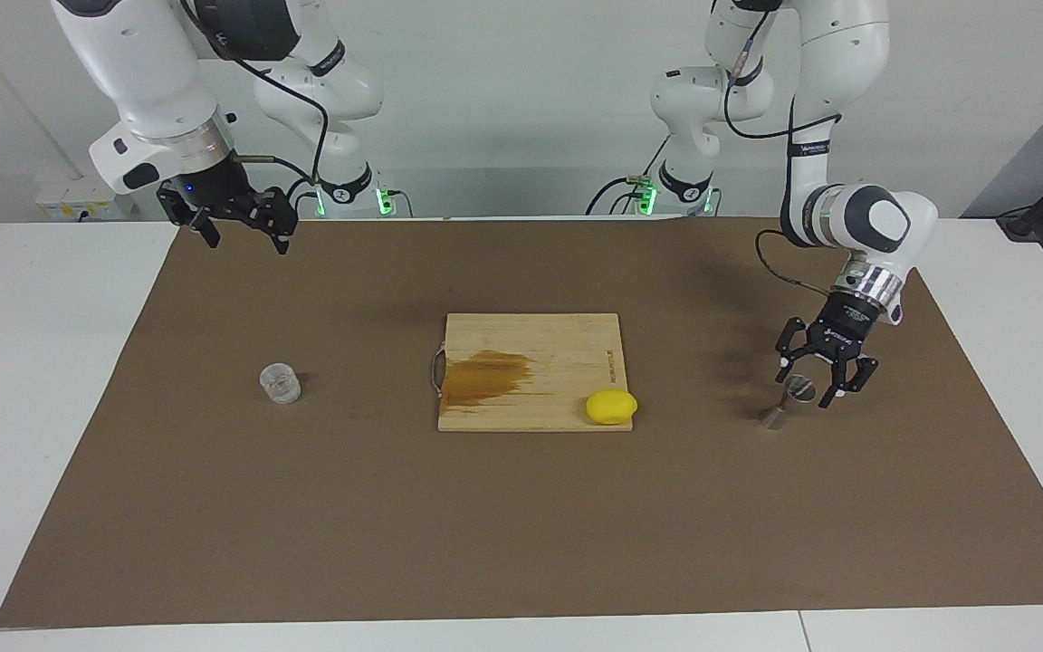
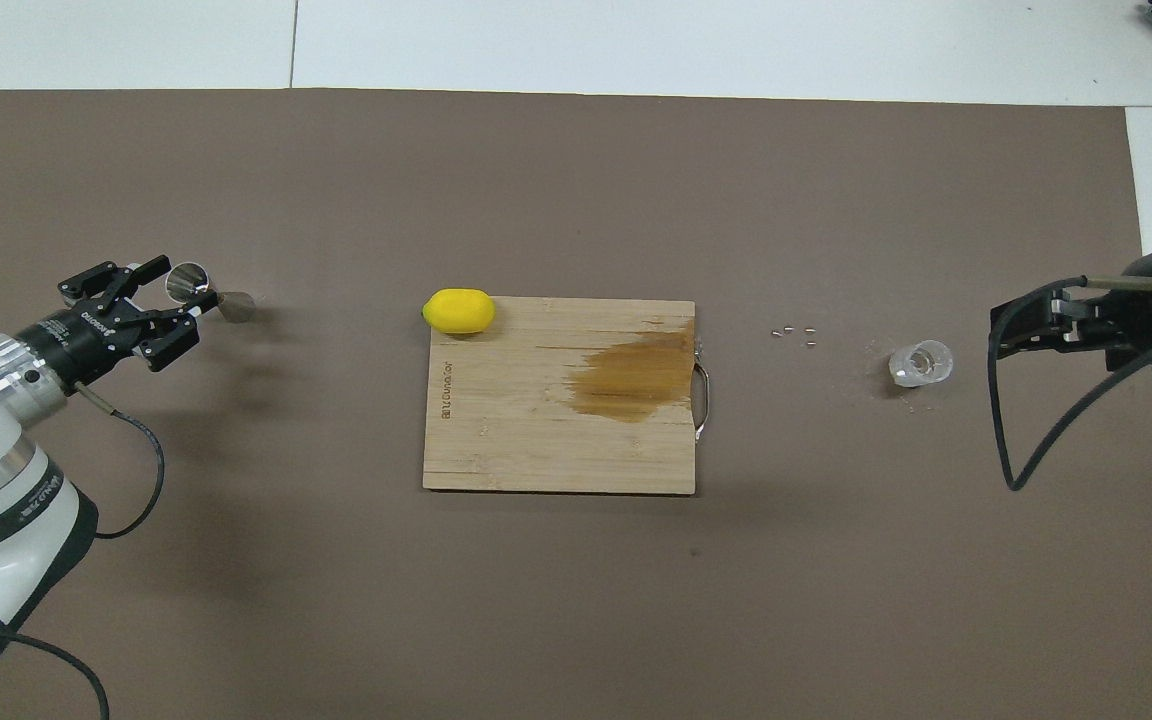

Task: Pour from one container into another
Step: 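Close the left gripper around the small metal cup, then carry the metal cup with the left gripper onto the wooden board, then set the cup on the board while the right gripper reaches the glass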

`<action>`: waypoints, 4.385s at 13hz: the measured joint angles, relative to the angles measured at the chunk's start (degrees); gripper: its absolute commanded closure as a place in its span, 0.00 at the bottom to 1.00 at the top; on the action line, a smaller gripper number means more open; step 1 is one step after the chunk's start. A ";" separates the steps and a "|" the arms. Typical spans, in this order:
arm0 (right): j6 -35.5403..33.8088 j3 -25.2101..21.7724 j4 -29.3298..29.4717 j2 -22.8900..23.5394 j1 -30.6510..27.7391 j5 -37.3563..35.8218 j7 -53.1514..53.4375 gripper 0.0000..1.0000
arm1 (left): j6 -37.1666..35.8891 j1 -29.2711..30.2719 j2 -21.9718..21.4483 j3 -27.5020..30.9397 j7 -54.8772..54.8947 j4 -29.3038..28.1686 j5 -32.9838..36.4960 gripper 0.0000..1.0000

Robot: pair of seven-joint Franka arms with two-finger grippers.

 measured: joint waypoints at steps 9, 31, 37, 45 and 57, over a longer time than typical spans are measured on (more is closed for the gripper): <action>0.00 0.00 0.00 0.00 0.00 0.00 0.00 0.00 | -4.85 -2.11 -0.49 -0.83 0.90 1.18 0.14 1.00; 0.03 -0.18 -0.05 -0.01 -0.22 0.00 2.25 0.00 | 21.88 -48.53 10.52 -2.52 -7.32 18.96 -8.49 1.00; 3.15 -0.34 -2.24 2.43 -4.97 5.76 29.67 0.00 | 23.26 -50.64 11.10 -2.42 -7.56 19.02 -8.51 1.00; 8.88 -0.50 -6.16 12.76 -16.40 24.69 51.34 0.00 | 23.32 -50.64 11.40 -2.25 -7.59 18.20 -8.50 0.67; 24.38 -0.50 -17.55 21.09 -20.17 36.91 46.50 0.00 | 23.69 -51.84 10.70 -2.23 -7.52 18.36 -7.80 0.00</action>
